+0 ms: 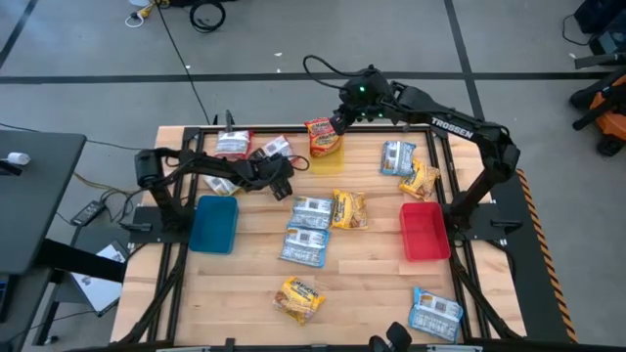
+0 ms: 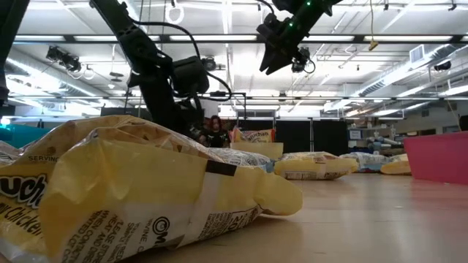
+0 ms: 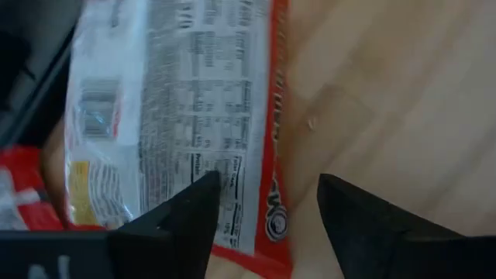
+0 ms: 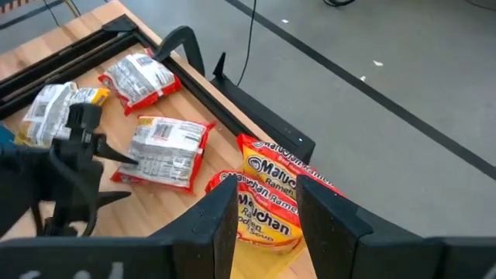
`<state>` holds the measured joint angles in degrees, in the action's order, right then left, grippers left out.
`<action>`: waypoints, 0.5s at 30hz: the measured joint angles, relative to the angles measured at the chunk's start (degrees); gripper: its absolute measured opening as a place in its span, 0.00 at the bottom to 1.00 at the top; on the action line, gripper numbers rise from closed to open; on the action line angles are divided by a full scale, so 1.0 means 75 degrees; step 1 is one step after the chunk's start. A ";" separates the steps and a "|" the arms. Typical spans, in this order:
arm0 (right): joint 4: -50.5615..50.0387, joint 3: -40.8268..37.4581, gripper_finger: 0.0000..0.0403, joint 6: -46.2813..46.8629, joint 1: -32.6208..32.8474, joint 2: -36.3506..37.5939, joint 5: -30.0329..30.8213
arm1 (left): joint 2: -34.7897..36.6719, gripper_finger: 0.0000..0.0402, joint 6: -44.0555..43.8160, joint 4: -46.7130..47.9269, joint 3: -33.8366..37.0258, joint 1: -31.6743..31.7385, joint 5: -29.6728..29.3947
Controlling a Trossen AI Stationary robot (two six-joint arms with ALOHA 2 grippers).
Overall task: Sort Maruchan noodles
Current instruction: Put the right red noodle pack into the yellow bin
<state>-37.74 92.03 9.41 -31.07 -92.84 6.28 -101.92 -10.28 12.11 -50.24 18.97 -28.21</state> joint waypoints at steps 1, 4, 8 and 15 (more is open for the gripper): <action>0.0006 0.0000 0.34 -0.0069 0.0000 0.0000 -0.0053 | -0.0019 0.52 -0.0330 0.0058 -0.0011 0.0075 0.0080; 0.0209 0.0000 0.34 -0.0191 0.0029 -0.0003 -0.0348 | -0.0057 0.42 -0.1079 0.0342 -0.0020 0.0313 0.0214; 0.0719 0.0000 0.34 -0.0463 0.0184 -0.0003 -0.0724 | -0.0011 0.21 -0.1256 0.0529 -0.0046 0.0577 0.0345; 0.0890 0.0000 0.34 -0.1545 0.0469 -0.0006 -0.1217 | -0.0053 0.02 -0.1265 0.1674 -0.0870 0.1099 0.1172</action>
<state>-31.06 92.03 -2.17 -27.55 -92.88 -2.84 -102.32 -19.77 24.66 -56.77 27.21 -19.42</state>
